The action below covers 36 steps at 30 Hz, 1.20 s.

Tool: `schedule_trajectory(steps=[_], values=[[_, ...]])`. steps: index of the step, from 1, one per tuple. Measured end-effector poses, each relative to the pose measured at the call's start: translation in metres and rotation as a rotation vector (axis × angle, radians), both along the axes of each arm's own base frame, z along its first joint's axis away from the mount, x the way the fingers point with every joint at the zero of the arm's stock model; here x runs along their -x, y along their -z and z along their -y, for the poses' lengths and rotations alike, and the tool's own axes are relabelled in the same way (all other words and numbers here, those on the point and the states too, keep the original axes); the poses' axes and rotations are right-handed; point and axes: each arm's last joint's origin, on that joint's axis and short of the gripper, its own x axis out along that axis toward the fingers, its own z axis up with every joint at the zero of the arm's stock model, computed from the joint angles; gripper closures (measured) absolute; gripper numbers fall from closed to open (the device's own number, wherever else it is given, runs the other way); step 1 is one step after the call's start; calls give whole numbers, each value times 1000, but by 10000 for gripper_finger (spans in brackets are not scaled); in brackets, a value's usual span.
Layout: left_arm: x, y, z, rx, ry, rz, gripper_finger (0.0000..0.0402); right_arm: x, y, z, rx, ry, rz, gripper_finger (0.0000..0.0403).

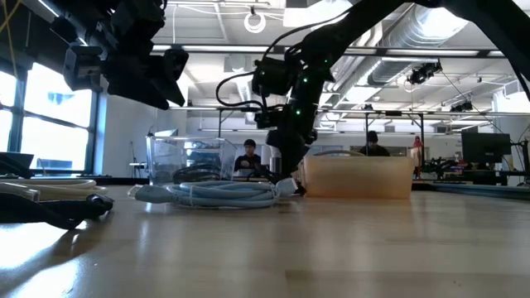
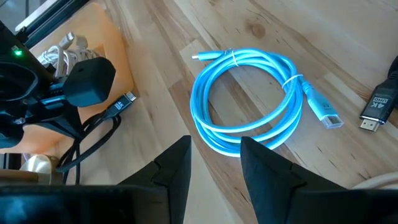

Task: Pick & Place USB Port
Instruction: Put the black charger cable into the transparent bin

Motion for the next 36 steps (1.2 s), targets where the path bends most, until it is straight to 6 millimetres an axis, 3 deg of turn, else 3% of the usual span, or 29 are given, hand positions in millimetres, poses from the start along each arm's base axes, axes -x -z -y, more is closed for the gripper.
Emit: schedule_trajectory(steps=[6, 13, 24, 30, 36], values=[[0, 0, 0, 0, 0, 0, 266, -4, -5, -15, 41, -33, -6, 402], [0, 0, 0, -1, 0, 3, 266, -3, -36, -46, 118, -61, 28, 402], [-6, -9, -1, 9, -15, 110, 266, 11, -102, -117, 259, -125, 170, 403], [-12, -20, 0, 21, 36, 242, 266, 16, -120, -160, 323, -194, 250, 403], [-13, -23, 0, -2, 48, 273, 266, 20, -124, -192, 370, -242, 280, 402]])
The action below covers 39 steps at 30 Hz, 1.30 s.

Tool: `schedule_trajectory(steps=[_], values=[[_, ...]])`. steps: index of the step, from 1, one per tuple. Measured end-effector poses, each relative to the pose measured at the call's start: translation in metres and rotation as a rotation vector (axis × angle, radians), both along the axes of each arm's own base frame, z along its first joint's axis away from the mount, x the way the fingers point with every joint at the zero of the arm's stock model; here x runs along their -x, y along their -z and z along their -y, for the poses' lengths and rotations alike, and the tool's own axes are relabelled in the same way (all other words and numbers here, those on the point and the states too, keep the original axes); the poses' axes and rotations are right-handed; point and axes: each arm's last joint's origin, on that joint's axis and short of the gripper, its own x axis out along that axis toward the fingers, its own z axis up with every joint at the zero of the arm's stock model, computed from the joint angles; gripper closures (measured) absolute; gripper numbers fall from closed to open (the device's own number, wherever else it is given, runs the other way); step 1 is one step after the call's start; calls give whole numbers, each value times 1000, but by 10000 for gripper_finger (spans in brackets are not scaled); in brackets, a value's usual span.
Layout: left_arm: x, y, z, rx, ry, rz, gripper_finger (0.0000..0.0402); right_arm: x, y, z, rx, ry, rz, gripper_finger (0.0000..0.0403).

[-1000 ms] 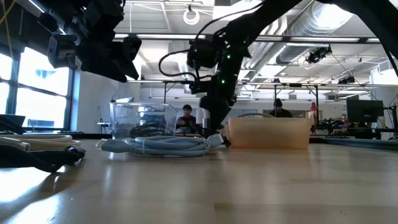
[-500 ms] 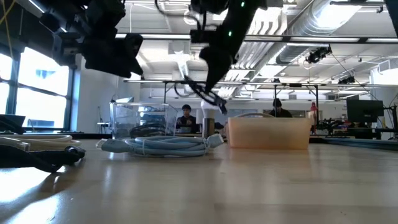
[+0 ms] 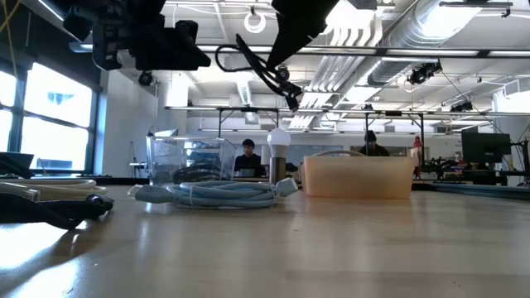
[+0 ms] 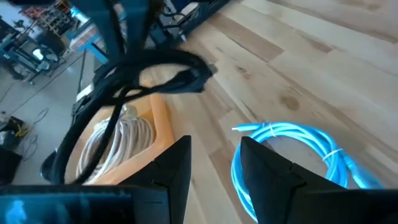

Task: Pick & Place USB Port
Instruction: Put the black charger cable into the transparent bin

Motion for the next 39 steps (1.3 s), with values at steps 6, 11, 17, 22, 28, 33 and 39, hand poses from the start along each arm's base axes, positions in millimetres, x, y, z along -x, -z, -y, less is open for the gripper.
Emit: schedule_trajectory(steps=[6, 11, 17, 22, 28, 33, 39], values=[[-1, -2, -1, -11, -41, 26, 266, 4, 0, -22, 0, -30, 14, 402], [-1, -3, -2, 5, -65, 26, 266, 7, -1, -35, 34, -29, 28, 402], [-1, -1, -2, 42, -78, 7, 266, 9, -1, -44, 33, -52, 31, 402], [-1, -3, -3, 32, -111, 24, 266, 10, -1, -47, 38, -49, 37, 402], [-2, -5, -2, 43, -90, 48, 253, 10, -1, -49, 20, -49, 44, 402], [-2, -5, -2, 45, -95, 47, 192, 12, -1, -56, 6, -77, 42, 402], [-3, -7, -2, 39, -96, 76, 124, 13, -1, -61, -7, -95, 47, 402]])
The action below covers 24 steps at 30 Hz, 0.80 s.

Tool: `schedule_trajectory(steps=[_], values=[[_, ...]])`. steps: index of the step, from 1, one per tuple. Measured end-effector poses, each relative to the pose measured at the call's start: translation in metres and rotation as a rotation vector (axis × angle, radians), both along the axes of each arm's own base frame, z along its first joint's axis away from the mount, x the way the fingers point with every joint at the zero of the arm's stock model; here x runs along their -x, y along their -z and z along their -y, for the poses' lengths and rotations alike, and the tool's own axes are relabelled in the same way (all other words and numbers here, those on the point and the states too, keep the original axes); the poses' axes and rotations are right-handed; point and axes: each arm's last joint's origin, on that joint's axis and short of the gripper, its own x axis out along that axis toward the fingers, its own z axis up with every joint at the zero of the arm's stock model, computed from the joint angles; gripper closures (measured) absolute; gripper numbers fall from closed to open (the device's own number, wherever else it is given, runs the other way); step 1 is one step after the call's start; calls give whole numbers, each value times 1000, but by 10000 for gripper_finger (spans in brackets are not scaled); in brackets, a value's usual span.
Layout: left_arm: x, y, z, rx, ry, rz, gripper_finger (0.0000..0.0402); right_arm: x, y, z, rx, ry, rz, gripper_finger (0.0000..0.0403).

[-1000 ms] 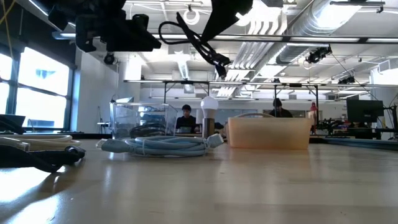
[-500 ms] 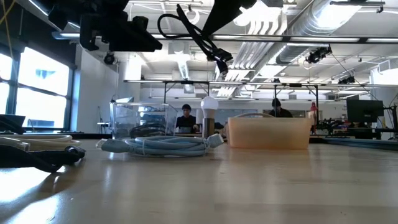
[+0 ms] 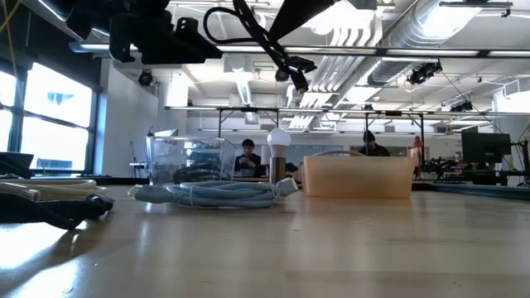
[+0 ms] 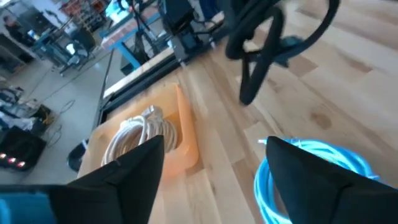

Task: Pick & Place USB Port
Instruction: Put the black charger cable into the transparent bin

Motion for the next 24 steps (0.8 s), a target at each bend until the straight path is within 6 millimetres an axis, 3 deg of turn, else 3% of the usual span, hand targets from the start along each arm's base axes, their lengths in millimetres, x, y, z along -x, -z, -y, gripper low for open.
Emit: schedule_trajectory(steps=[8, 16, 20, 24], values=[[-1, -3, 5, 39, 150, 43, 106, -6, -1, 10, -28, -11, 10, 402], [-4, -3, 4, 6, 158, 54, 113, -11, -3, 17, -53, -31, 28, 403], [-7, 0, 9, -76, 163, 48, 187, -11, -3, 17, -51, -33, 27, 403], [-9, 1, 15, -143, 140, 52, 347, -11, -3, 17, -71, -50, 22, 403]])
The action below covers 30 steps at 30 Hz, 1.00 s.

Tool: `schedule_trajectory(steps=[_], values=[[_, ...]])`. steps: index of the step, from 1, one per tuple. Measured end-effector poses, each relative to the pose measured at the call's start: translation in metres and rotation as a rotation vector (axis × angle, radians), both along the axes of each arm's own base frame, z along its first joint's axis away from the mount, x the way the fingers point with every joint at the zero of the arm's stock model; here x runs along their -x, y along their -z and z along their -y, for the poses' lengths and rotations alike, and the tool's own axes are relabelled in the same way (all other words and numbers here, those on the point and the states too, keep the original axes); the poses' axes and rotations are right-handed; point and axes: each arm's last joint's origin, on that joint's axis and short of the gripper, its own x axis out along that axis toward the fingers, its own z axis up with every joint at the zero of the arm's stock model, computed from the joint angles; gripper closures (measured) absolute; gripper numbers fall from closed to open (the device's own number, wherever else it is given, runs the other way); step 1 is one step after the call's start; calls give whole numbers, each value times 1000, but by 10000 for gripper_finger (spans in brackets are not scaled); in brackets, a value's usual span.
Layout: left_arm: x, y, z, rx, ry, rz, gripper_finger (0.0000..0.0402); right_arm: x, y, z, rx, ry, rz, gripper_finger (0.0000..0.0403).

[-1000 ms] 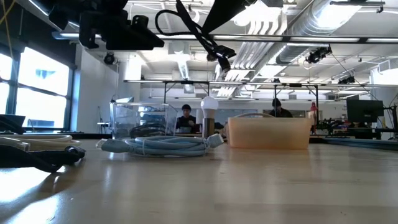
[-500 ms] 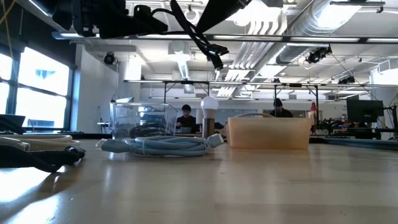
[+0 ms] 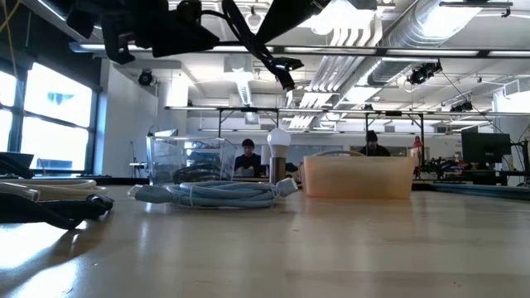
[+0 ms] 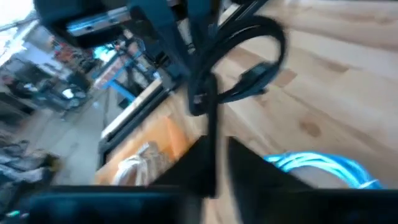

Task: Pick & Place USB Port
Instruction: Put the black charger cable into the transparent bin

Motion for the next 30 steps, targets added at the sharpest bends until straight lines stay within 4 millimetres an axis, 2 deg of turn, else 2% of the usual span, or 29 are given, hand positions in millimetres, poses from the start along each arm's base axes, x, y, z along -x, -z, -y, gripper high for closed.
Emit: schedule_trajectory(steps=[1, 2, 7, 10, 20, 25, 30], values=[[0, 0, 1, -13, -12, 3, 373, 0, 0, 0, -9, -4, -2, 403], [0, 0, 2, -22, -21, 5, 381, 0, 0, 0, -14, -4, -2, 403], [-1, -2, 6, -45, -32, 20, 394, 0, 1, 0, -16, -4, -7, 400], [-1, -1, 6, -45, -34, 19, 394, 0, 1, -1, -28, 3, -1, 385], [0, 0, 4, -56, -71, 4, 398, 3, 1, -8, -16, -5, 0, 243], [2, 4, -2, -117, -278, -53, 398, 5, -1, -12, 63, 41, 23, 195], [10, 5, -11, -248, -591, -101, 398, 9, -3, -17, 205, 142, 66, 188]])
